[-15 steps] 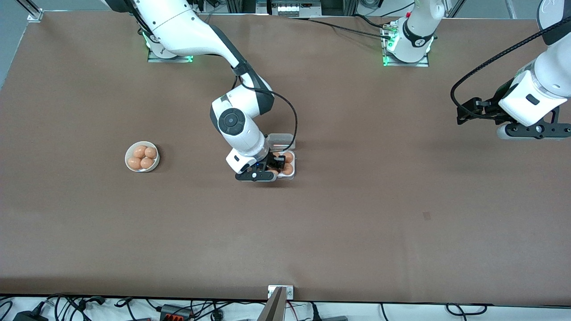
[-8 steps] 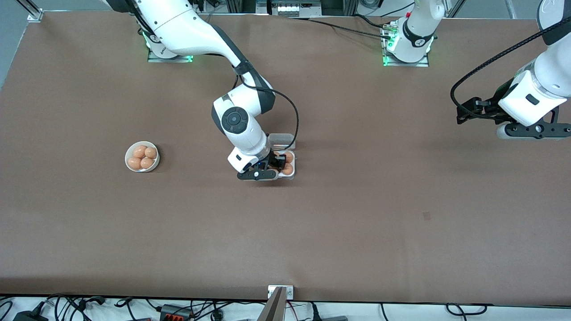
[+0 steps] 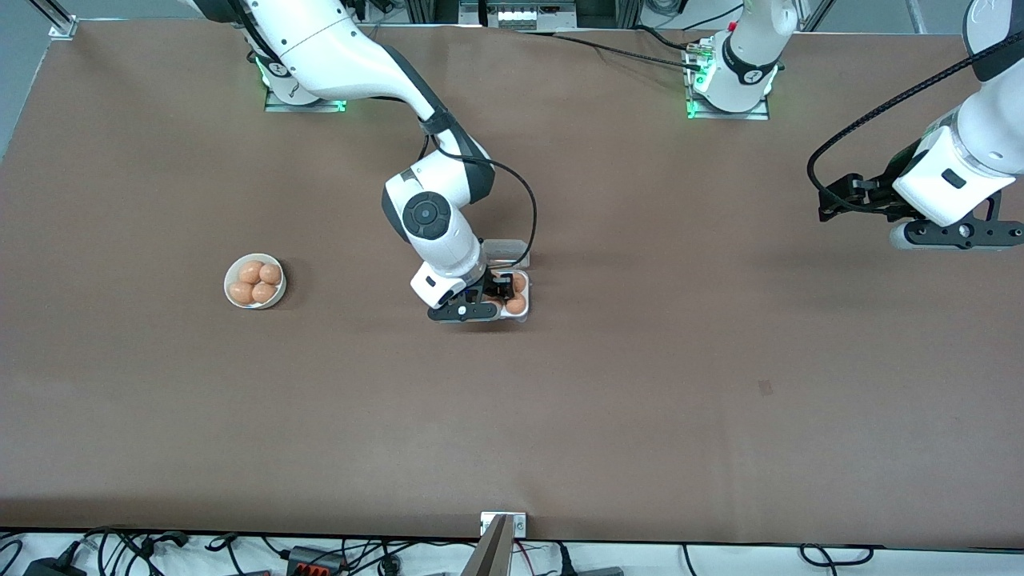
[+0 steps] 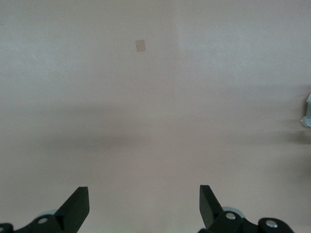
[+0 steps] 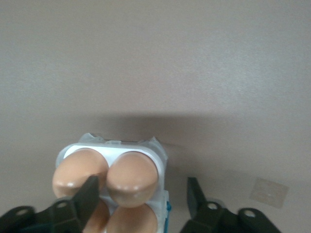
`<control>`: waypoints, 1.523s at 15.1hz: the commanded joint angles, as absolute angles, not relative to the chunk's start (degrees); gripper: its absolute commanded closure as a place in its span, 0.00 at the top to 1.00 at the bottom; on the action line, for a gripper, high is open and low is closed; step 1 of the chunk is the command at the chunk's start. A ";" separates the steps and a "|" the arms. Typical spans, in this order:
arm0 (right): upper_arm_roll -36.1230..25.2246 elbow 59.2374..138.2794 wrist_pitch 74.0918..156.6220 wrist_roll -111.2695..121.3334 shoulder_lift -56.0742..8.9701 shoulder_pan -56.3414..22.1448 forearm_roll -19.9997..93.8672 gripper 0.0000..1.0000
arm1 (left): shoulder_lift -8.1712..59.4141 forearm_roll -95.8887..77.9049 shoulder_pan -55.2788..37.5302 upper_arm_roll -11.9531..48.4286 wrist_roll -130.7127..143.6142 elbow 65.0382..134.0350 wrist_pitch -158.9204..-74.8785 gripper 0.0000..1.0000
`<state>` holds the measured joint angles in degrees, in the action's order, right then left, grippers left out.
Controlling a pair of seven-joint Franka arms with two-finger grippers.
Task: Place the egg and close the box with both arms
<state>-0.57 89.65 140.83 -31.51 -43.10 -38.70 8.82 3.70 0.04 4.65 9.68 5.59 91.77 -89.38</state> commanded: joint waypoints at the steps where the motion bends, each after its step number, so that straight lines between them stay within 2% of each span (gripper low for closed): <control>1: -2.28 88.51 137.38 -32.08 -41.58 -39.55 8.17 1.00 | 3.34 -0.88 5.19 9.76 5.10 92.02 -88.86 1.00; 3: -2.81 86.23 133.35 -32.08 -39.91 -38.94 8.17 1.00 | 3.34 -0.88 5.10 9.76 5.10 92.02 -88.77 1.00; 8: -10.01 78.24 115.08 -31.12 -35.17 -38.67 8.09 1.00 | 3.43 -0.88 5.10 9.76 5.01 91.93 -88.15 1.00; 10: -13.34 76.73 110.41 -30.85 -33.06 -38.67 7.12 1.00 | 3.43 -0.88 5.10 9.76 5.01 92.02 -88.15 1.00; 14: -19.67 76.29 105.22 -24.99 -28.84 -38.50 7.29 1.00 | 3.43 -0.88 5.10 9.76 5.01 92.02 -88.07 1.00; 19: -26.27 76.29 101.17 -17.24 -26.63 -37.88 7.73 1.00 | 3.43 -1.40 5.10 9.76 5.01 92.02 -87.45 1.00; 21: -26.55 76.29 98.10 -14.87 -26.20 -35.87 7.82 1.00 | 3.51 -1.76 5.19 9.76 4.92 92.02 -87.10 1.00; 23: -23.14 76.29 97.82 -14.50 -24.27 -29.92 8.00 1.00 | 3.69 -1.76 5.19 9.76 4.92 92.02 -87.01 1.00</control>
